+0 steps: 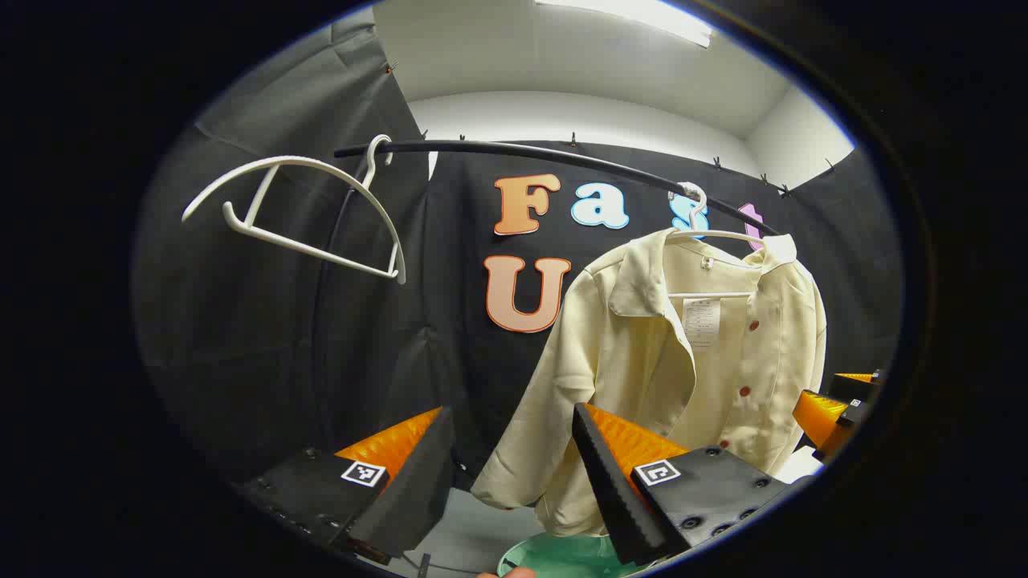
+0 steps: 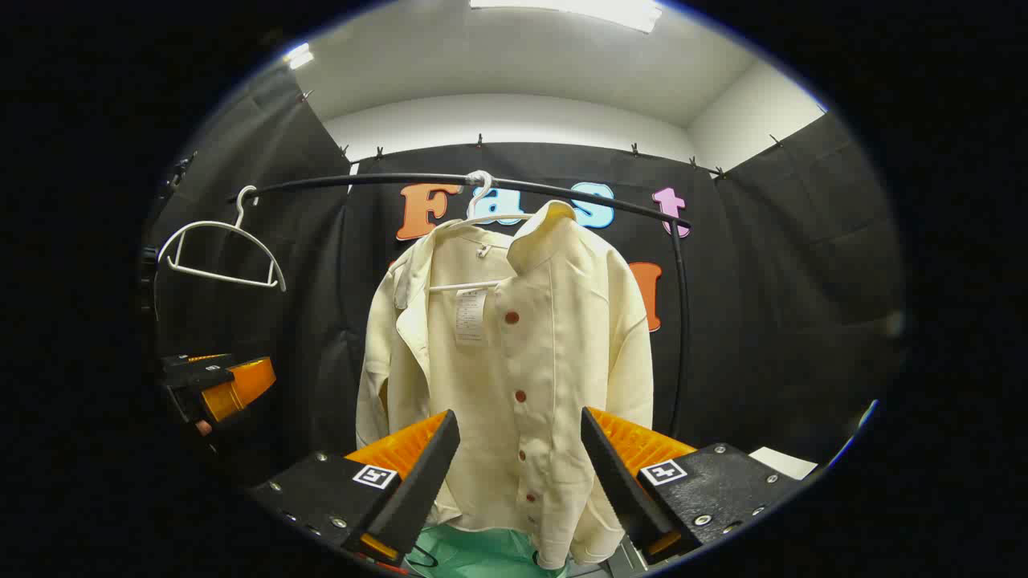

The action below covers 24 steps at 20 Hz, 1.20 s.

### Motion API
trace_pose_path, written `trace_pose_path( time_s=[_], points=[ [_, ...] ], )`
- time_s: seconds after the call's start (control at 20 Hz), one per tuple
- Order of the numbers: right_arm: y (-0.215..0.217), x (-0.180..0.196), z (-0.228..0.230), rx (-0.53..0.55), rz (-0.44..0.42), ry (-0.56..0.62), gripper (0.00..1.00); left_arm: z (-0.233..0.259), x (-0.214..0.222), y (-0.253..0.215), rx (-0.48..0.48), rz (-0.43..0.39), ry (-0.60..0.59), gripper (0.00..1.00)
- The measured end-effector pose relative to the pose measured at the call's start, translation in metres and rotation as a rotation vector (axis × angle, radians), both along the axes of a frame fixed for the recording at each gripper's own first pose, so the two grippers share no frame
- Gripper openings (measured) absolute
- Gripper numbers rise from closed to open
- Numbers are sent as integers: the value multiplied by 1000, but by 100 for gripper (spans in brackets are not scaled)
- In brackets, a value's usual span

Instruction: Grasp the clothes on the hanger with both hands and then place them into the laundry hamper below.

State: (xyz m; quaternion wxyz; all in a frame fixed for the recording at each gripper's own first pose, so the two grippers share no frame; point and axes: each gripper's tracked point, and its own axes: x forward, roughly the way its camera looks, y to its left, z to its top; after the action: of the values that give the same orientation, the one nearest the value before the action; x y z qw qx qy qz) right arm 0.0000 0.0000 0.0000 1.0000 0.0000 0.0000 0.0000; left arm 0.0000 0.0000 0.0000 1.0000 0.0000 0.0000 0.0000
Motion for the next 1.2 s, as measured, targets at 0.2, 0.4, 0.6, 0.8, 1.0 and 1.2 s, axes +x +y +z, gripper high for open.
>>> trace_pose_path(
  time_s=[0.2, 0.4, 0.6, 0.8, 1.0, 1.2],
  points=[
    [0, 1, -1, 3, -5, 5, 94, 2, -1, 1, 9, -2, -2, 96],
    [-3, 1, -4, 13, -13, 10, 94, 2, -1, 1, 18, -5, -3, 96],
    [-8, 4, -5, 24, -24, 15, 94, 3, 3, -3, 30, -11, -3, 96],
    [-14, 5, -10, 32, -33, 19, 94, 8, 2, -7, 43, -21, -19, 96],
    [-26, 12, -8, 23, -56, 11, 94, 13, -2, -10, 59, -31, -34, 97],
    [-39, 32, -9, 22, -79, 13, 94, 17, -5, -13, 73, -39, -46, 96]
  ],
)
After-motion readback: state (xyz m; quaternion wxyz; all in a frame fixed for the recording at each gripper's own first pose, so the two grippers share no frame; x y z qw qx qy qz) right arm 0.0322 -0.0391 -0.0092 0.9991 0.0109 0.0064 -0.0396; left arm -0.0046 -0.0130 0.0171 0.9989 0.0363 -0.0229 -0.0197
